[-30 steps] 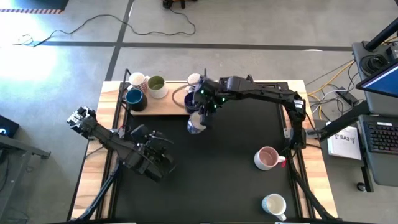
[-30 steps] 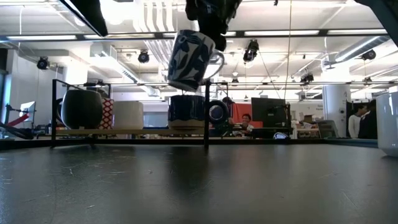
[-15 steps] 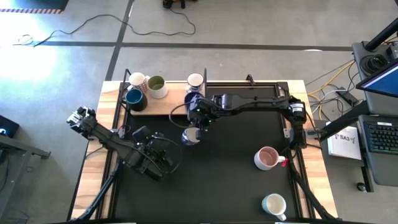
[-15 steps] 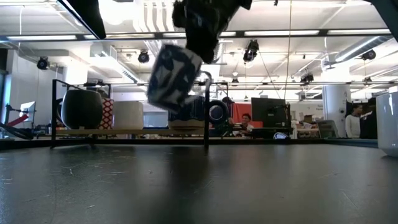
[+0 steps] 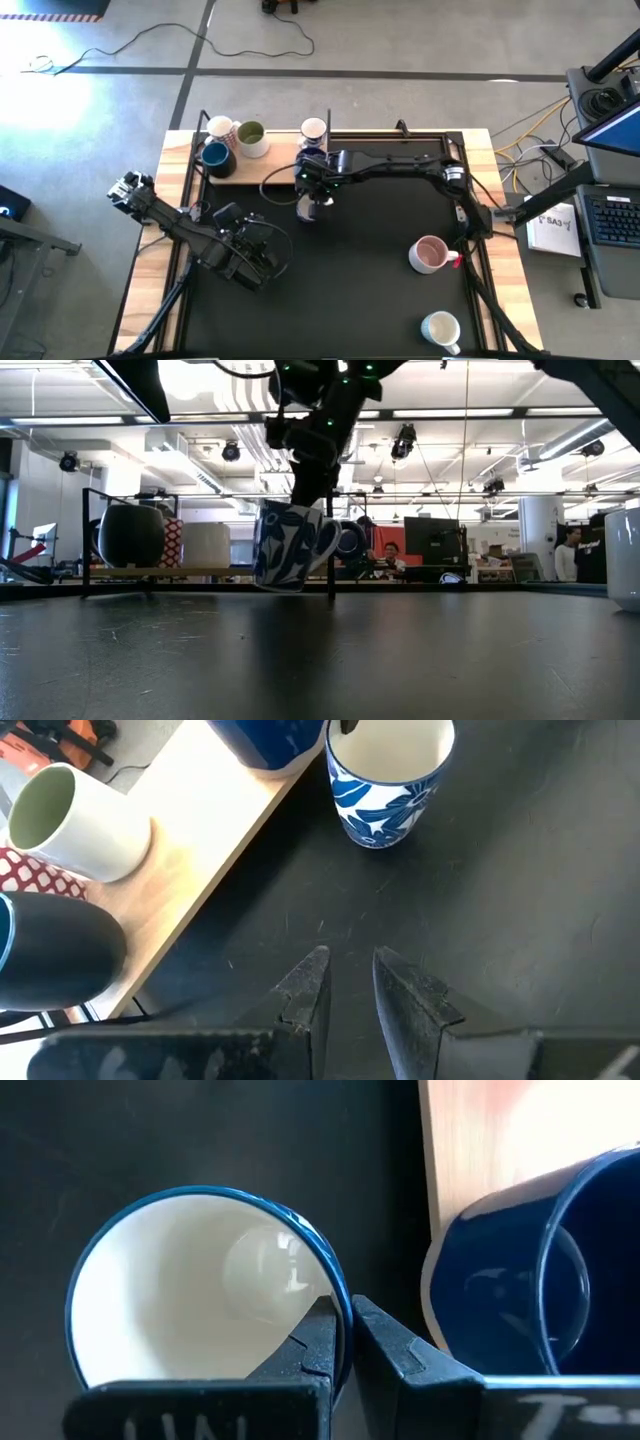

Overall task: Place coffee mugs
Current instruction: Put the blue patterned mug on the shelf

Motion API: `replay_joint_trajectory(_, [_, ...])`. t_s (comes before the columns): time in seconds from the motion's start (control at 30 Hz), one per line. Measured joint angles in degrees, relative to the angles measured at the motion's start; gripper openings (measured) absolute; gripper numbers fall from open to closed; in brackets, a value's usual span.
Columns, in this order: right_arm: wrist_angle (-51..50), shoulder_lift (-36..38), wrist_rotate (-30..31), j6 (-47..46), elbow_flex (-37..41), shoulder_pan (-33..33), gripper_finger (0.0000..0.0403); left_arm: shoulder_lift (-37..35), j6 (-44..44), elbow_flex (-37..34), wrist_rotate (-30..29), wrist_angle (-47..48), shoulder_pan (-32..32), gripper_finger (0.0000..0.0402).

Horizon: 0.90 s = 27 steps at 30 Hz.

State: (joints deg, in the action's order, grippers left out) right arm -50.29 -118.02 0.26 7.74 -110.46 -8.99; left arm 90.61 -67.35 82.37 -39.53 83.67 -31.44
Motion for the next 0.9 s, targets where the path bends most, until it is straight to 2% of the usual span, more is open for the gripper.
replay_joint_trajectory(0.13, [-2.57,-2.83,-1.48,0.57,-5.54,-0.23,0.0013,0.0,0.8,0.0,0.02,0.03,0.0,0.0062])
replay_joint_trajectory(0.3, [-5.56,-5.12,-1.72,-1.12,-8.6,-1.02,0.0013,0.0,1.43,0.0,0.22,0.16,0.0,0.0062])
replay_joint_trajectory(0.9, [-8.23,-6.01,-1.71,0.68,-8.47,0.02,0.0013,0.04,3.9,0.0,1.53,0.33,0.0,0.0062])
